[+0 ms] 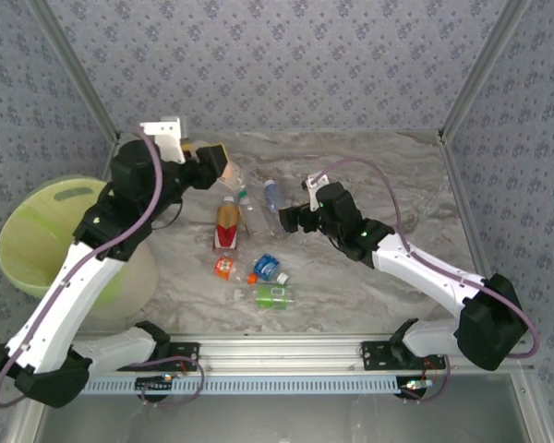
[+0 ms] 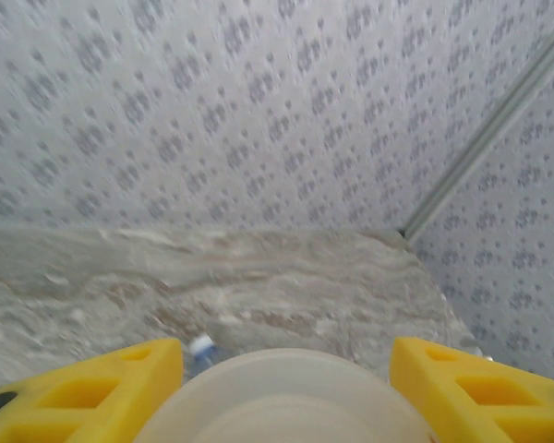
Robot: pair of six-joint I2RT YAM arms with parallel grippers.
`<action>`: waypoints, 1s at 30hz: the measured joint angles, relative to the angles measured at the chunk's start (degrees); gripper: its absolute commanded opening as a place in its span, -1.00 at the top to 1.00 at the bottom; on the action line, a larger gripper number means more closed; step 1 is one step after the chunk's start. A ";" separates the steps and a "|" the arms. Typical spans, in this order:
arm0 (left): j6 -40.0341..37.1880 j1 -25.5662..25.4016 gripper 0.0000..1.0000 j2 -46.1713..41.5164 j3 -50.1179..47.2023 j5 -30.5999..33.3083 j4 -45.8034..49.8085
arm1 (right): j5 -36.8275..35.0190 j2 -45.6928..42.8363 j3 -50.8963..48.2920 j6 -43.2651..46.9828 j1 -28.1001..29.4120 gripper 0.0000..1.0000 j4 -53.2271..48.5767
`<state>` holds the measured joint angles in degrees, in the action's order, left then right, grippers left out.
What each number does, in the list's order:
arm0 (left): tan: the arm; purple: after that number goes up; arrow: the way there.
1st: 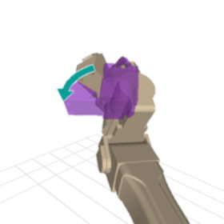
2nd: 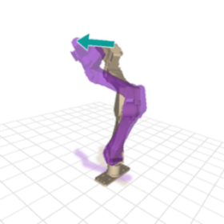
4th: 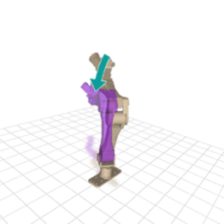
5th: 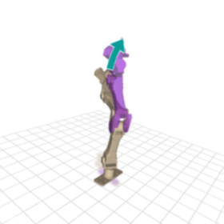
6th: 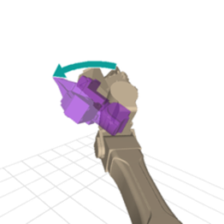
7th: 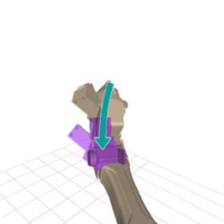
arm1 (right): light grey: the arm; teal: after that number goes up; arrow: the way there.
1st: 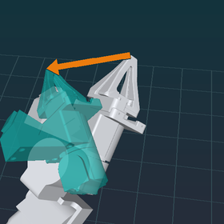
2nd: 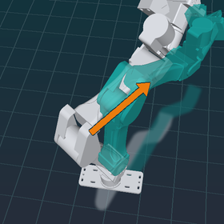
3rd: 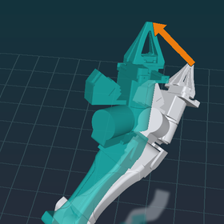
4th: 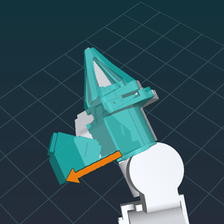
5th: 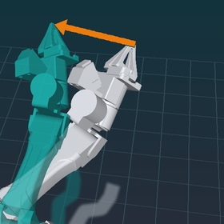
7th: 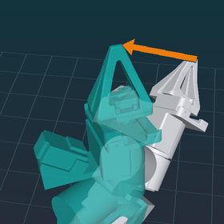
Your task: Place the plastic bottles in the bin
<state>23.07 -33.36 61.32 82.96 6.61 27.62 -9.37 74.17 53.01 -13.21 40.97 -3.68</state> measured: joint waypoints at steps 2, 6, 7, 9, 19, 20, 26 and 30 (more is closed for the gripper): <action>-1.60 0.02 0.47 -0.98 1.68 1.86 1.66 | -2.14 0.00 0.00 -0.66 0.00 -1.00 -0.39; -7.63 0.00 0.47 -1.38 6.80 8.07 6.73 | -4.92 0.42 0.00 -1.62 0.00 -1.00 -1.11; -9.64 0.07 0.46 -1.38 7.98 10.34 7.56 | -5.25 0.59 0.00 -1.68 0.00 -1.00 -1.18; -14.21 1.16 0.44 -1.51 9.97 15.19 8.66 | -5.60 1.18 0.00 -2.01 0.00 -1.00 -1.22; -26.73 12.98 0.42 -1.99 12.57 31.67 13.14 | -7.04 3.87 0.07 -1.33 1.36 -1.00 -1.97; -26.71 14.36 0.42 -2.25 12.57 32.68 14.01 | -7.28 3.96 0.11 -1.11 1.49 -1.00 -2.03; -23.74 22.38 0.48 -6.67 8.85 37.22 20.87 | -8.15 4.31 0.17 0.02 1.95 -1.00 -2.58; -20.33 25.77 0.49 -9.35 5.07 37.64 26.47 | -8.44 4.39 0.17 0.79 2.34 -1.00 -2.56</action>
<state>2.74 -7.60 51.96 88.03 44.25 54.08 -17.80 78.56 53.19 -12.43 43.31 -6.24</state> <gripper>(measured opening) 0.581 0.999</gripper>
